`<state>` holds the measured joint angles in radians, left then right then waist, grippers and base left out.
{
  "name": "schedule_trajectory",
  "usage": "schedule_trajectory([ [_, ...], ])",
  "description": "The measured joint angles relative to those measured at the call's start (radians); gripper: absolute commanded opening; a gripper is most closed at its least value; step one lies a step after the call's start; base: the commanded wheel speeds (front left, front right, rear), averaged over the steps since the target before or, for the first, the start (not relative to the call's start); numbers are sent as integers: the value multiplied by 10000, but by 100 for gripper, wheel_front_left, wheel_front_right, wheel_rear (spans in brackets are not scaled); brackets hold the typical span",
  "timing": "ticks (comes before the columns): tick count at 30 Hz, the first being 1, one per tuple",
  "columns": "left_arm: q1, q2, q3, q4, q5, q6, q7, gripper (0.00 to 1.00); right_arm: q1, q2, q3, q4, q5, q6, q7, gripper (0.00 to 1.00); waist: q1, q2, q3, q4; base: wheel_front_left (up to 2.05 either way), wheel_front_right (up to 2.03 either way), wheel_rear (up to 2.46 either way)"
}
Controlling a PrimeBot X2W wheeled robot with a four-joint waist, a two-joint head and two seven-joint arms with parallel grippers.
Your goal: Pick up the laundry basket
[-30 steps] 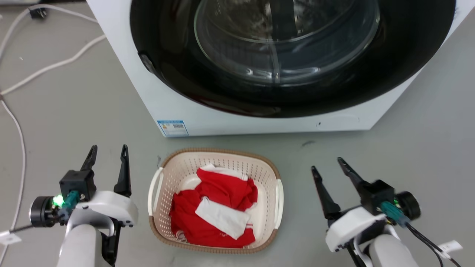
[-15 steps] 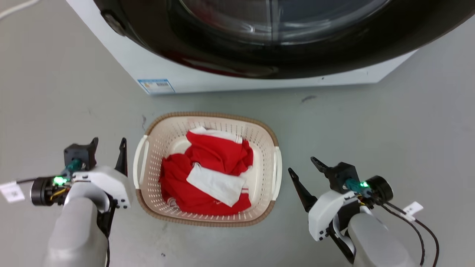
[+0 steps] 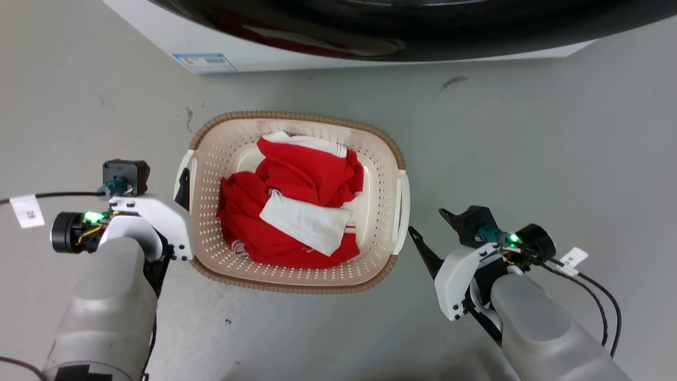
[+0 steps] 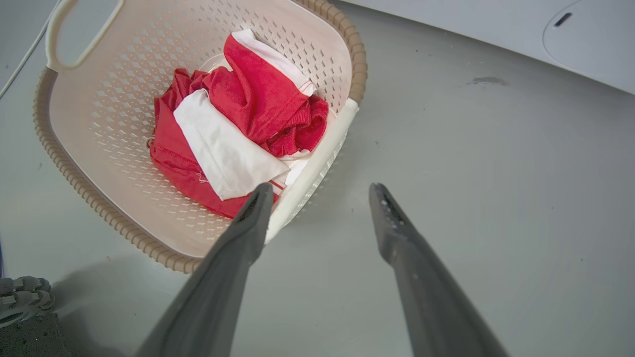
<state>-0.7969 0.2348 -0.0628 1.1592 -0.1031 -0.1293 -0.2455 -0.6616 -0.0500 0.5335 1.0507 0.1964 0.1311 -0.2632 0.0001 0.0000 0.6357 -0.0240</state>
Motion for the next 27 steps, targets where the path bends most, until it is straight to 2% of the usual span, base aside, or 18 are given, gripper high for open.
schedule_trajectory([
  [9,-782,219,-510,790,-353,-2,111,100,-736,0,763,562,533,0,0,100,0,0,852,44,0,0,0],
  [27,-1442,205,-1421,1147,-1058,-13,376,100,-1780,31,1962,907,1868,8,88,100,-1,0,2024,-18,0,0,0],
])
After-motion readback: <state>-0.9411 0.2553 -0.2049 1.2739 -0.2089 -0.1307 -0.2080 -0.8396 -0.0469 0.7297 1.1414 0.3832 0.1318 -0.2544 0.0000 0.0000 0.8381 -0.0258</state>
